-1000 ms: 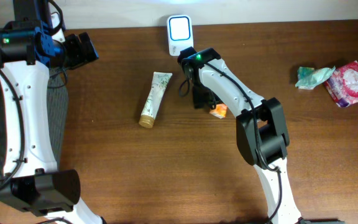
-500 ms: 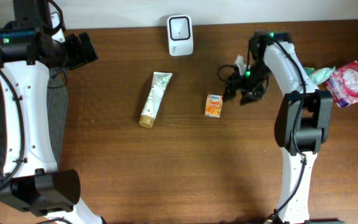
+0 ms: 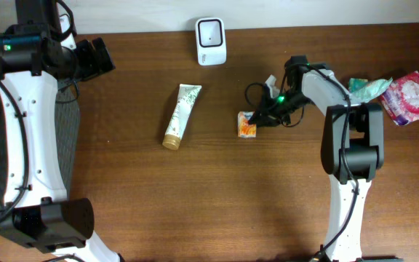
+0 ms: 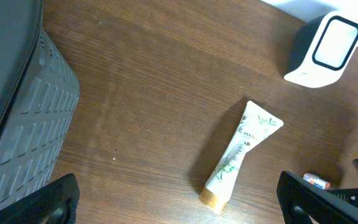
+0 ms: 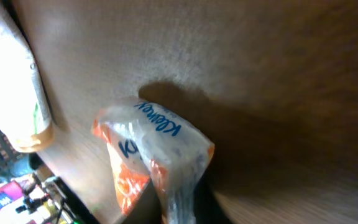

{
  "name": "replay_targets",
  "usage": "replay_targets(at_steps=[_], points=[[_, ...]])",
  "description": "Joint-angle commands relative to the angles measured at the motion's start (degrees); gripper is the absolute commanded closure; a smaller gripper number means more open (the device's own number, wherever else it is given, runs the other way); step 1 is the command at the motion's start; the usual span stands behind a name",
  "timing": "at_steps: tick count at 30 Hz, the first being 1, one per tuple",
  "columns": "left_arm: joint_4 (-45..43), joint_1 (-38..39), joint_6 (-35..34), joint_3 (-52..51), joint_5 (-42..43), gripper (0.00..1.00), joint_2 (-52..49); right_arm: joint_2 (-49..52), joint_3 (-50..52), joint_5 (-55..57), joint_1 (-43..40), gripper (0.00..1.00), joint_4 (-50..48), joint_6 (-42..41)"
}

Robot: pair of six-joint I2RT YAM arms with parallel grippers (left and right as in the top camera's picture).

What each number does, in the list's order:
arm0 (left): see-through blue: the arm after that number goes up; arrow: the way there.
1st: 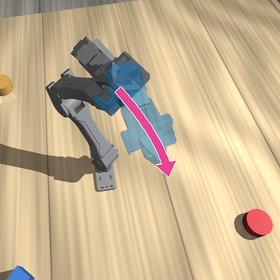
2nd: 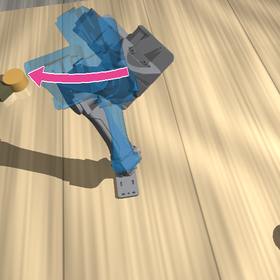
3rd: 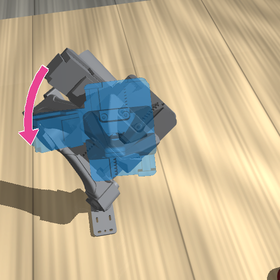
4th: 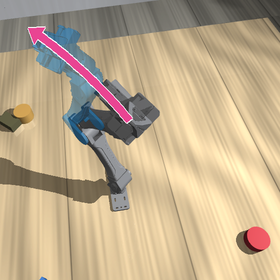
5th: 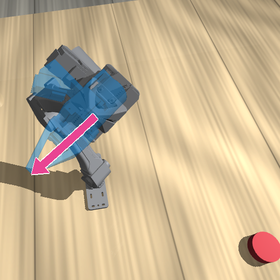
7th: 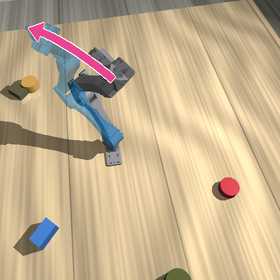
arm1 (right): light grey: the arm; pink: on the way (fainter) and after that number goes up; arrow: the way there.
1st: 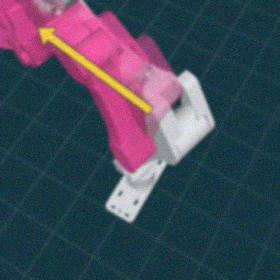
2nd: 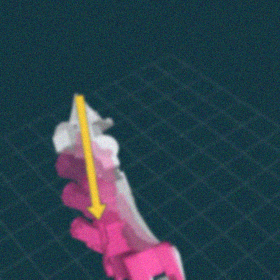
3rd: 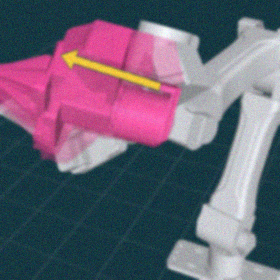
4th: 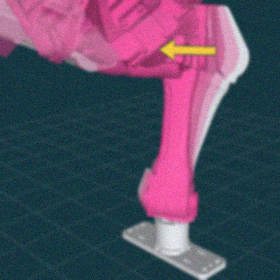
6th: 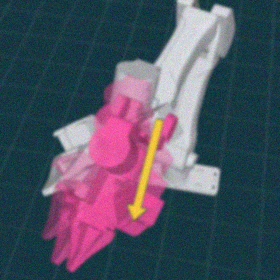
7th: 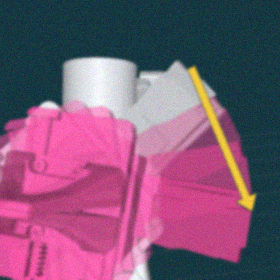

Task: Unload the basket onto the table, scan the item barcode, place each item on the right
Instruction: 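Lift the orange-white packet and hold it in front of the scanner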

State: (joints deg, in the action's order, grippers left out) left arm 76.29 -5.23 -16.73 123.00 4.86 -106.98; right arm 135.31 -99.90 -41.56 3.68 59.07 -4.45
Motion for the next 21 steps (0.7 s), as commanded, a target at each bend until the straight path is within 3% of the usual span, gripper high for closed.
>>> replay_targets(at_steps=[1, 3, 6, 12, 21], points=[[-0.11, -0.2, 0.07, 0.52, -0.2, 0.01, 0.24, 0.55, 1.53, 0.94, 1.49, 0.96, 0.96, -0.96], [-0.11, -0.2, 0.07, 0.52, -0.2, 0.01, 0.24, -0.79, -1.53, -10.64, 1.03, 0.96, 2.34, 1.07], [-0.11, -0.2, 0.09, 0.52, -0.2, 0.01, 0.24, -4.35, -7.17, -36.79, 0.42, 0.96, 3.23, 10.93], [-0.11, -0.2, 0.09, 0.52, -0.2, 0.01, 0.24, -5.05, -14.58, -47.39, 0.44, 0.96, 0.17, 11.5], [-0.11, -0.2, 0.07, 0.52, -0.2, 0.01, 0.24, -5.05, -14.58, -47.36, 3.15, 0.96, -3.65, 15.15]])
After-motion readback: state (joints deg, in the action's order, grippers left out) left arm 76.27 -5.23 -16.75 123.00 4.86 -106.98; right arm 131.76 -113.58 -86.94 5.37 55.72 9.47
